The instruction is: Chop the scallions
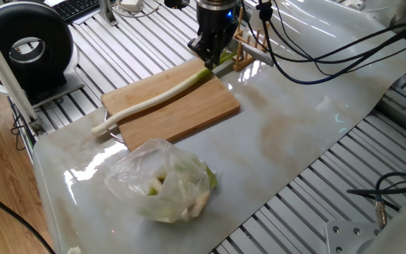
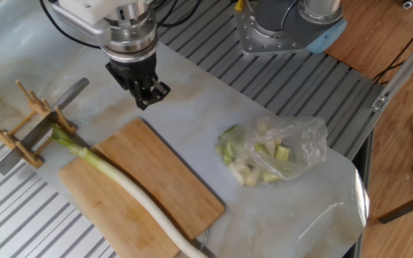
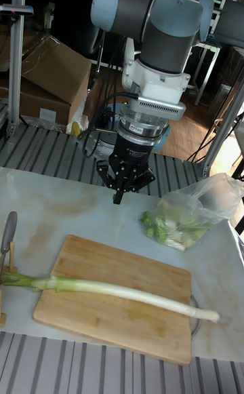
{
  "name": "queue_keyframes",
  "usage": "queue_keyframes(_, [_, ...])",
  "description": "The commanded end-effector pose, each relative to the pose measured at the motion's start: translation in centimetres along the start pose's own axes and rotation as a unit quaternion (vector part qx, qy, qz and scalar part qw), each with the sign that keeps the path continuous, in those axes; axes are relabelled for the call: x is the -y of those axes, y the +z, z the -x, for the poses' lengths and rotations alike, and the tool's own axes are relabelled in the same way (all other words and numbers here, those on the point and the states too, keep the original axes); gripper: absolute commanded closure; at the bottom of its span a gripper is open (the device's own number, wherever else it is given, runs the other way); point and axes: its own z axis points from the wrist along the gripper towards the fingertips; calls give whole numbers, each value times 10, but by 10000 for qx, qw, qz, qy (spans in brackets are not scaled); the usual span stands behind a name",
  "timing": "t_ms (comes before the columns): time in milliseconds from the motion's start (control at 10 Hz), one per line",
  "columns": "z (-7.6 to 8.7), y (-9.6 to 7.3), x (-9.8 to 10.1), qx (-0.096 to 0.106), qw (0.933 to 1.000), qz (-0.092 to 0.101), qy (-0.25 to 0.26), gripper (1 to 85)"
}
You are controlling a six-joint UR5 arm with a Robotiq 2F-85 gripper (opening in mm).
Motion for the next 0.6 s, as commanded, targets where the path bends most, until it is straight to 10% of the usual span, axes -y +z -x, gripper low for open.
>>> queue_keyframes(0, [6, 4, 0, 80, 9999, -29, -80, 843])
queue_keyframes(500, [23, 23, 9, 236, 9983, -468, -252, 843])
